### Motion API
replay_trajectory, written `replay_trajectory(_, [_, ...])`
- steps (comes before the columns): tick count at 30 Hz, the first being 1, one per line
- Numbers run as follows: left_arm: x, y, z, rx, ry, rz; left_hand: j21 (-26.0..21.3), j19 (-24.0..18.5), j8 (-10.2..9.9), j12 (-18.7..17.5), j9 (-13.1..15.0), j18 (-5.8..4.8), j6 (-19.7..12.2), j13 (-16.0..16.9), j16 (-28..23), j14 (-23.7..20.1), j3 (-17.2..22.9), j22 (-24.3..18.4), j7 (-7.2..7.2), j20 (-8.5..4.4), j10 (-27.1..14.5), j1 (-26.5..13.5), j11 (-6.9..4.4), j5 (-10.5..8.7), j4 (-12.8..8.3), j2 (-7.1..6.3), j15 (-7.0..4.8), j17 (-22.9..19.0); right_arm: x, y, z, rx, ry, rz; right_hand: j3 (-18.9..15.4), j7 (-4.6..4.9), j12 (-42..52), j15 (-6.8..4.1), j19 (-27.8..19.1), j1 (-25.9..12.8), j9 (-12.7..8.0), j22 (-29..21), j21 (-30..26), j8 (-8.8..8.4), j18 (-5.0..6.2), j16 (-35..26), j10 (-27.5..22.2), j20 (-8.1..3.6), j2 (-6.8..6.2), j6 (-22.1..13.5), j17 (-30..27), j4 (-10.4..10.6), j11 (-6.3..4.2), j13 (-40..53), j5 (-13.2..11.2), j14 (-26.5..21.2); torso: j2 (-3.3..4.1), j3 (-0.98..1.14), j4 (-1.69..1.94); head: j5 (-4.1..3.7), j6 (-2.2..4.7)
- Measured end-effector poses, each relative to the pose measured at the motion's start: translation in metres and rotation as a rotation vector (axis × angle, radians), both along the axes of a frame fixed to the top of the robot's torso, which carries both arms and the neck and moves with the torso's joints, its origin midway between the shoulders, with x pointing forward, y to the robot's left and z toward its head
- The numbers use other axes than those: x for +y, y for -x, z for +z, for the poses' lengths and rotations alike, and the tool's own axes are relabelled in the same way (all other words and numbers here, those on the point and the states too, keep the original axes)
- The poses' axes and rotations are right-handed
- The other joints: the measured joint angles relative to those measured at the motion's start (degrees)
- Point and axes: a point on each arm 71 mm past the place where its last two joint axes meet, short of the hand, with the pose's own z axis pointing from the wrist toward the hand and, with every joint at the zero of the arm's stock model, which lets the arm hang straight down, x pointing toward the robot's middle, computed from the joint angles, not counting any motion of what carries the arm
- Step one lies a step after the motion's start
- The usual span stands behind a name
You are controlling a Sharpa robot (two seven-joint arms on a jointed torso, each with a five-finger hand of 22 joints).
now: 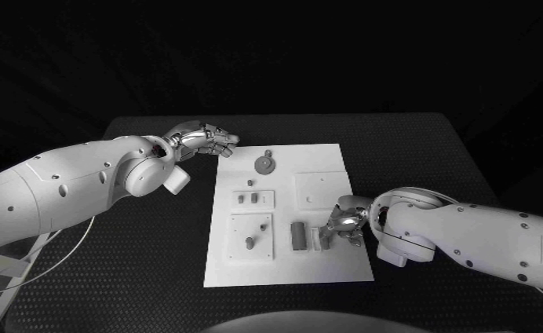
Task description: Assemble the parts on the task board
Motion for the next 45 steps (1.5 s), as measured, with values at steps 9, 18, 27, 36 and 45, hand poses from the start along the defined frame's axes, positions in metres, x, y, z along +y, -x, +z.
replay_trajectory(9, [0.0,0.0,0.0,0.001,0.0,-0.001,0.0,0.0,0.0,0.0,0.0,0.0,0.0,0.0,0.0,0.0,0.0,0.0,0.0,0.0,0.0,0.0,0.0,0.0,0.0,0.0,0.0,0.0,0.008,-0.001,0.001,-0.01,-0.013,0.006,0.2,0.01,0.0,-0.04,0.2,0.0,-0.1,0.0,0.0,-0.04,0.0,0.0,0.0,-0.21,0.0,0.0,0.0,0.2,-0.01,0.0,0.1,0.2,0.0,-0.03,0.01,0.0,-0.08])
replay_trajectory(18, [0.0,0.0,0.0,0.001,0.0,-0.002,0.0,0.0,0.0,0.0,0.0,0.0,0.0,0.0,0.0,0.0,0.0,0.0,0.0,0.0,0.0,0.0,0.0,0.0,0.0,0.0,0.0,0.0,0.014,-0.003,0.0,-0.004,-0.011,0.023,0.3,0.1,0.0,-0.09,0.4,0.0,-0.1,0.0,0.0,-0.06,0.0,0.0,0.1,-0.15,0.0,-0.1,0.0,0.0,-0.09,-0.1,0.1,0.3,0.0,-0.06,0.02,0.0,-0.13])
replay_trajectory(27, [0.0,0.0,0.0,0.003,-0.001,-0.002,0.0,0.0,0.0,0.0,0.0,0.0,0.0,0.0,0.0,0.0,0.0,0.0,0.0,0.0,0.0,0.0,0.0,0.0,0.0,0.0,0.0,0.0,0.012,-0.005,-0.002,0.005,0.001,0.025,0.3,0.13,0.0,-0.09,0.3,0.0,-0.2,0.0,0.0,-0.2,0.0,-0.2,0.1,-0.14,0.0,-0.1,-0.1,0.0,-0.11,-0.1,0.1,0.3,-0.01,-0.06,0.04,0.18,-0.36])
replay_trajectory(36, [0.0,0.0,0.0,0.004,-0.002,-0.004,0.0,0.0,0.0,0.0,0.0,0.0,0.0,0.0,0.0,0.0,0.0,0.0,0.0,0.0,0.0,0.0,0.0,0.0,0.0,0.0,0.0,0.0,0.014,-0.006,-0.002,0.009,0.002,0.032,0.3,0.16,-0.2,-0.02,0.3,-0.1,-0.5,0.0,0.0,-0.23,0.0,-0.5,0.1,-0.13,-0.52,-0.1,-0.3,1.3,-0.11,-0.3,0.1,0.4,-0.01,-0.03,0.01,0.27,-0.4])
replay_trajectory(45, [0.0,0.0,0.0,0.004,-0.003,-0.005,0.0,0.0,0.0,0.0,0.0,0.0,0.0,0.0,0.0,0.0,0.0,0.0,0.0,0.0,0.0,0.0,0.0,0.0,0.0,0.0,0.0,0.0,0.014,-0.006,-0.003,0.01,0.004,0.031,1.0,0.19,-0.2,0.01,0.6,-2.9,-0.9,0.0,0.0,-0.03,0.02,-0.5,0.2,-0.43,-5.42,-0.2,-0.3,4.7,-0.2,-0.3,0.3,0.4,-0.01,-0.03,0.01,0.29,-0.44])
